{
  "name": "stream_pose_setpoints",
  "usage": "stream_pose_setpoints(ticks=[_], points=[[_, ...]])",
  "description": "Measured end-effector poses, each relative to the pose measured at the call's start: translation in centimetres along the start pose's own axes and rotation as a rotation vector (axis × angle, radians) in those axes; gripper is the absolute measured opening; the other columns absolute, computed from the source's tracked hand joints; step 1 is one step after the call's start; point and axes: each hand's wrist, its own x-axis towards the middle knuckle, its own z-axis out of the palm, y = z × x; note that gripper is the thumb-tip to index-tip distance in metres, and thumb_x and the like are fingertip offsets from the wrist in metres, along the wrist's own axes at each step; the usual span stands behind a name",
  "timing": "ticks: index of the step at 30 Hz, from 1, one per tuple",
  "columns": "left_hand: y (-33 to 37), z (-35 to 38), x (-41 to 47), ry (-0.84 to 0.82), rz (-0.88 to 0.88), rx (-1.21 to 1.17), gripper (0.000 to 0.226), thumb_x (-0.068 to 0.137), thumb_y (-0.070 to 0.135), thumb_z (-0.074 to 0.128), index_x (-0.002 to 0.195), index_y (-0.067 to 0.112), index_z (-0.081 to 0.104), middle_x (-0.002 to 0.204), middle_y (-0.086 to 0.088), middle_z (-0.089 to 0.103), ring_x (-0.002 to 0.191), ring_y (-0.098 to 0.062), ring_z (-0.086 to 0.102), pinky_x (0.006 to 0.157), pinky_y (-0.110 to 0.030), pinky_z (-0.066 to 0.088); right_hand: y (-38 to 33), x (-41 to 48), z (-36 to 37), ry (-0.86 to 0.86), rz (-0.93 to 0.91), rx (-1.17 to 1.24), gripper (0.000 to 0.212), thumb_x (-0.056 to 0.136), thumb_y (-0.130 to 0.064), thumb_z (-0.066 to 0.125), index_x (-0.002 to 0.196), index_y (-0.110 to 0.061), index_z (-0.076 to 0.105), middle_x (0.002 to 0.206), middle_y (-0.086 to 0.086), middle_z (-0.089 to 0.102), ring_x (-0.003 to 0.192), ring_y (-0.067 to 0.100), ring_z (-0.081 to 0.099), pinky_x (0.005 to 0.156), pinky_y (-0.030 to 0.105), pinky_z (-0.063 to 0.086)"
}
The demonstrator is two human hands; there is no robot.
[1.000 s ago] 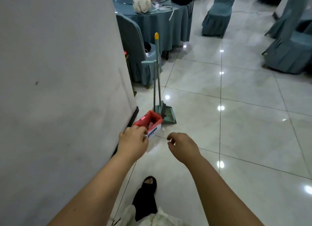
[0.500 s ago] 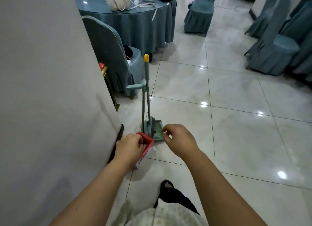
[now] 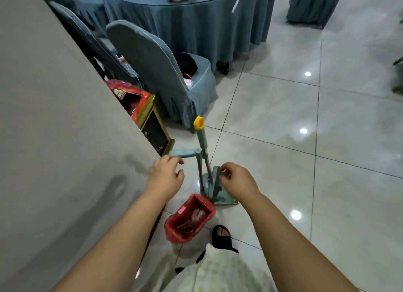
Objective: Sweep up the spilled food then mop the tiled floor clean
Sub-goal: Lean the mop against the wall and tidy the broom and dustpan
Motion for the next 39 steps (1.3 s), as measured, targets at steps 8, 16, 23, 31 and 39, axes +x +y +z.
stream_pose_setpoints(ticks=[8, 16, 23, 31, 39], points=[[-0.2, 6.0, 10.1, -0.076, 0.202, 0.177, 0.04, 0.082, 0.053, 0.062, 0.106, 0.022, 0.061, 0.103, 0.001, 0.06, 0.103, -0.025, 0.052, 0.082, -0.038, 0.04, 2.9, 10.2, 3.7, -0.164, 0.062, 0.224, 0.047, 0.084, -0.017, 0.069, 0.129, -0.02, 0.056, 0.125, 0.002, 0.058, 0.111, 0.02, 0.056, 0.085, 0.022, 0.042], [-2.0, 10.6, 10.5, 0.149, 0.321, 0.326, 0.038, 0.087, 0.048, 0.044, 0.087, 0.02, 0.069, 0.081, -0.003, 0.064, 0.079, -0.03, 0.057, 0.074, -0.038, 0.031, 3.7, 16.1, 9.9, -0.138, -0.018, 0.45, 0.048, 0.078, -0.003, 0.076, 0.122, -0.012, 0.062, 0.119, 0.004, 0.061, 0.107, 0.018, 0.059, 0.095, 0.026, 0.049], [-2.2, 10.6, 11.0, 0.231, 0.349, 0.243, 0.033, 0.085, 0.047, 0.048, 0.083, 0.019, 0.066, 0.079, -0.001, 0.063, 0.08, -0.025, 0.048, 0.074, -0.036, 0.032, 3.9, 16.0, 9.2, -0.003, 0.029, 0.639, 0.044, 0.078, -0.001, 0.075, 0.093, -0.041, 0.063, 0.1, -0.011, 0.068, 0.098, 0.01, 0.064, 0.087, 0.022, 0.051], [-2.2, 8.7, 12.0, 0.041, 0.335, 0.076, 0.03, 0.082, 0.038, 0.07, 0.108, 0.024, 0.064, 0.098, 0.007, 0.064, 0.094, -0.021, 0.056, 0.077, -0.036, 0.037, 2.6, 16.0, 7.9, -0.013, 0.066, 0.653, 0.04, 0.079, 0.002, 0.07, 0.088, -0.036, 0.062, 0.095, -0.004, 0.069, 0.098, 0.021, 0.066, 0.091, 0.043, 0.054], [0.8, 6.1, 10.9, 0.134, 0.591, -0.063, 0.034, 0.074, 0.037, 0.077, 0.104, 0.026, 0.066, 0.095, 0.009, 0.068, 0.086, -0.022, 0.06, 0.075, -0.037, 0.039, 0.8, 9.4, 4.2, 0.243, 0.23, 0.835, 0.023, 0.079, 0.007, 0.069, 0.092, -0.011, 0.065, 0.087, 0.003, 0.068, 0.082, 0.015, 0.064, 0.075, 0.029, 0.054]])
